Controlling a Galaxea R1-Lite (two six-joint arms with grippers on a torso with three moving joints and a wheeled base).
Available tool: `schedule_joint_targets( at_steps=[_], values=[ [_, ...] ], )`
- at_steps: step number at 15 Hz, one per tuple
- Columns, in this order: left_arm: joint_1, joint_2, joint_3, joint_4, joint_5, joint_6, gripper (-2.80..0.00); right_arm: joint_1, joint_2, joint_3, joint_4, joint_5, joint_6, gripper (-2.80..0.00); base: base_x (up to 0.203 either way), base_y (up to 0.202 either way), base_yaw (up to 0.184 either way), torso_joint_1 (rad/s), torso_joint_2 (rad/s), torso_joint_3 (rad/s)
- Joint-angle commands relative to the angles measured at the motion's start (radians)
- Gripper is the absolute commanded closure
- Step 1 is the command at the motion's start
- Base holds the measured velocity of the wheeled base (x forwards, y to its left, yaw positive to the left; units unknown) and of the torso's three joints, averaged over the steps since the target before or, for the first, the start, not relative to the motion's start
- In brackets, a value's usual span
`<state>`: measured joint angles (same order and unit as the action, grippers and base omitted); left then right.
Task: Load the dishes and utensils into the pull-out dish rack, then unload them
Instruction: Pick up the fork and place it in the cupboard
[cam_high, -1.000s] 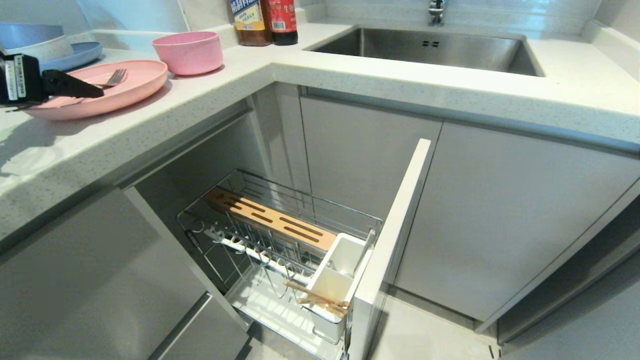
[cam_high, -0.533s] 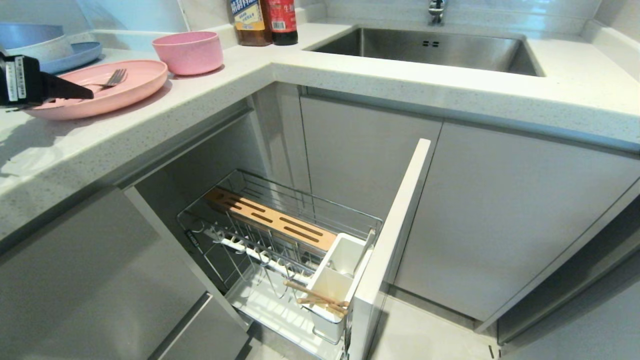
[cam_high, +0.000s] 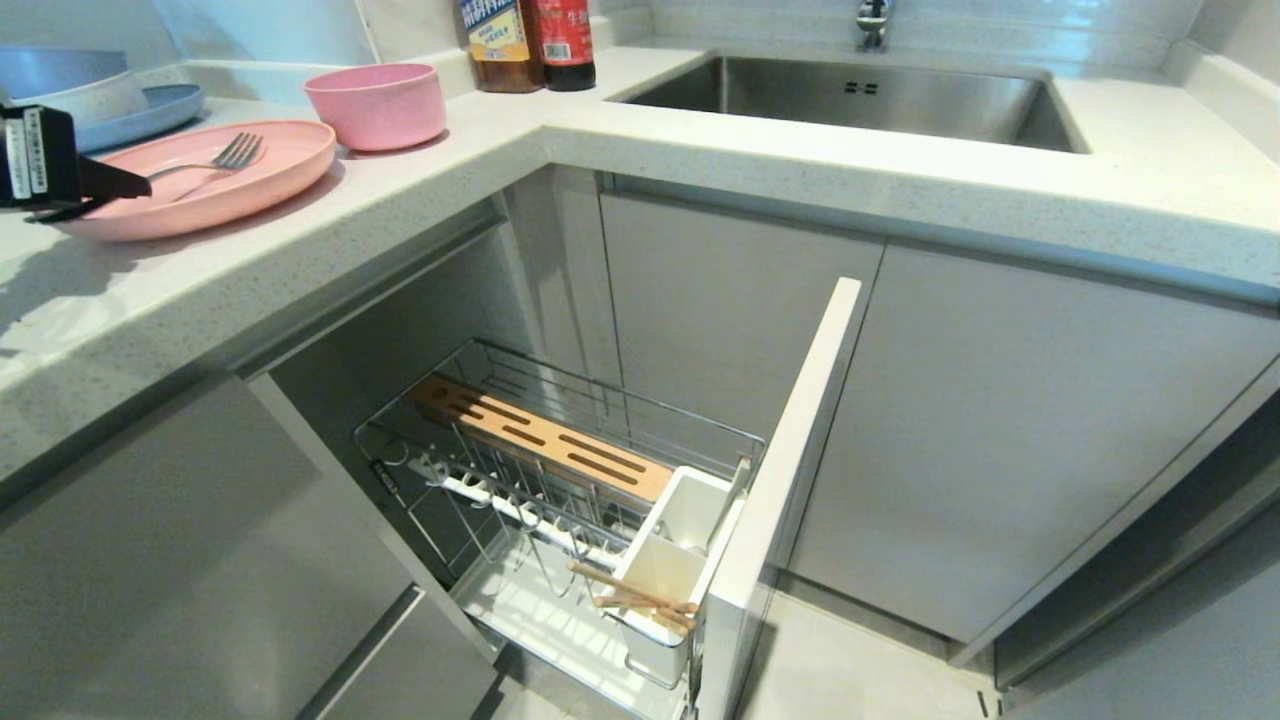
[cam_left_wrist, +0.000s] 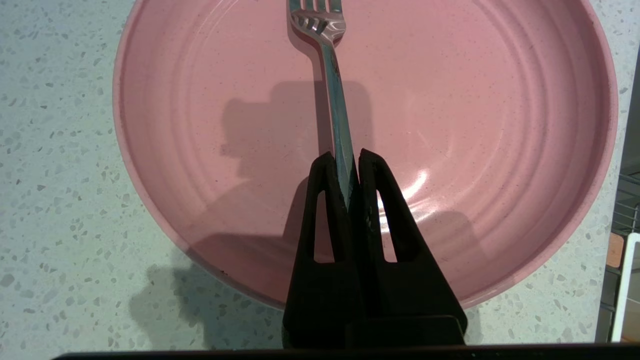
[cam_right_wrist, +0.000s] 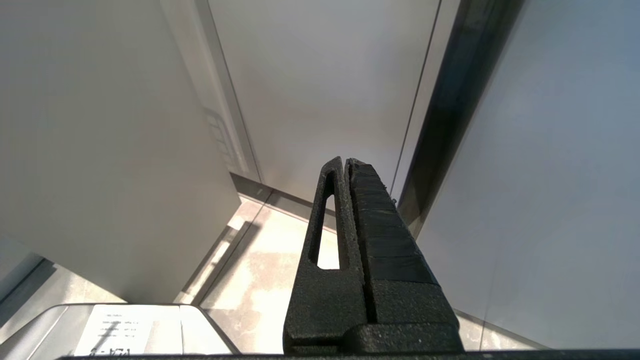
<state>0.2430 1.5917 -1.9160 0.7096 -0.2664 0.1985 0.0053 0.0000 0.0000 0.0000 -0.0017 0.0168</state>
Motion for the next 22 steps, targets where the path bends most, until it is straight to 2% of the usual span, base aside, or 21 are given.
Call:
schedule_joint_targets(
  at_steps=[1,4,6,9,13,16,17,19,20,22],
  values=[
    [0.001,-0.001,0.0,0.005,-0.001,0.001,0.0,0.001,0.0,0.002,0.0,0.0,0.0,0.0,0.0,0.0,0.0,0.0,0.0,0.0],
    [-0.001,-0.017,-0.004,-0.009,-0.003,-0.029,0.0,0.001,0.0,0.002,0.0,0.0,0.0,0.0,0.0,0.0,0.0,0.0,0.0,0.0],
    [-0.004,-0.029,-0.003,-0.08,-0.004,-0.125,0.0,0.001,0.0,0.002,0.0,0.0,0.0,0.0,0.0,0.0,0.0,0.0,0.0,0.0],
    [-0.038,-0.045,-0.004,-0.245,-0.004,-0.358,0.0,0.001,0.0,0.002,0.0,0.0,0.0,0.0,0.0,0.0,0.0,0.0,0.0,0.0],
    [-0.143,-0.063,-0.005,-0.285,-0.002,-0.486,0.0,0.001,0.0,0.002,0.0,0.0,0.0,0.0,0.0,0.0,0.0,0.0,0.0,0.0],
    [-0.264,-0.069,-0.003,-0.281,0.012,-0.545,0.0,0.001,0.0,0.002,0.0,0.0,0.0,0.0,0.0,0.0,0.0,0.0,0.0,0.0],
    [-0.272,-0.07,-0.002,-0.279,0.021,-0.554,0.0,0.001,0.0,0.002,0.0,0.0,0.0,0.0,0.0,0.0,0.0,0.0,0.0,0.0],
    [-0.271,-0.077,0.0,-0.275,0.056,-0.546,0.0,0.001,0.0,0.002,0.0,0.0,0.0,0.0,0.0,0.0,0.0,0.0,0.0,0.0],
    [-0.266,-0.084,0.001,-0.275,0.105,-0.536,0.0,-0.001,0.0,0.002,0.0,0.0,0.0,0.0,0.0,0.0,0.0,0.0,0.0,0.0],
    [-0.193,-0.094,0.003,-0.265,0.165,-0.485,0.0,0.001,0.0,0.002,0.0,0.0,0.0,0.0,0.0,0.0,0.0,0.0,0.0,0.0]
  ],
)
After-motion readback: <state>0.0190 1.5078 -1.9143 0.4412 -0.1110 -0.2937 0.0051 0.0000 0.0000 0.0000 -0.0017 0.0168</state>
